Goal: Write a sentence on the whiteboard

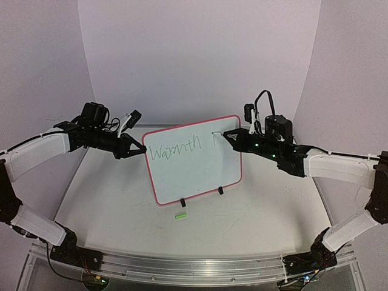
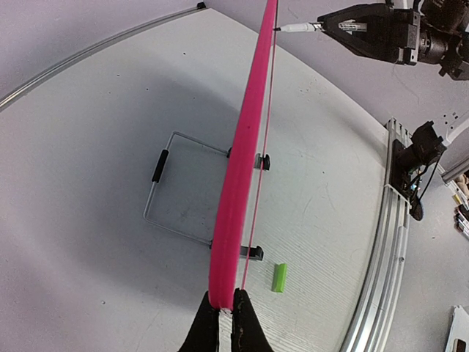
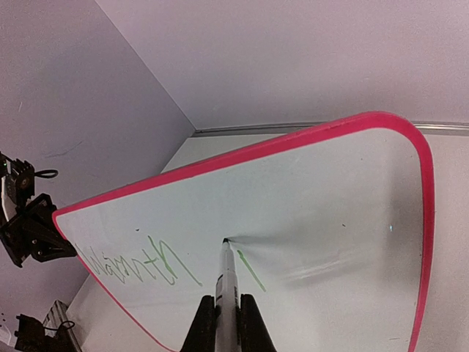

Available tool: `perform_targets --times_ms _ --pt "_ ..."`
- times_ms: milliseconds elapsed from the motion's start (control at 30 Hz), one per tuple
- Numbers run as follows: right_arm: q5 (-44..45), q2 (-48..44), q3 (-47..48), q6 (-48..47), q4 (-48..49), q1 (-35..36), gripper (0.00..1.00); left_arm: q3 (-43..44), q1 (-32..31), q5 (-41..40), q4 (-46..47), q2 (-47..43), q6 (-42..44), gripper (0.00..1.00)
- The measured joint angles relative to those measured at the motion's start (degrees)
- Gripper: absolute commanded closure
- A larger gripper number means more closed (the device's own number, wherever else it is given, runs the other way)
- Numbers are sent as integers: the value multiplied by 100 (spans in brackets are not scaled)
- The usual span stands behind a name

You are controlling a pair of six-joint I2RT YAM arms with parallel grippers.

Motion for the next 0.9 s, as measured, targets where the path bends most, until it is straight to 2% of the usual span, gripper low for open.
perform_targets --times_ms 300,900 --pt "157 -572 -303 28 84 0 100 0 -5 0 -4 0 4 100" --pt "231 -249 -326 68 38 0 100 0 -7 0 -4 0 4 100"
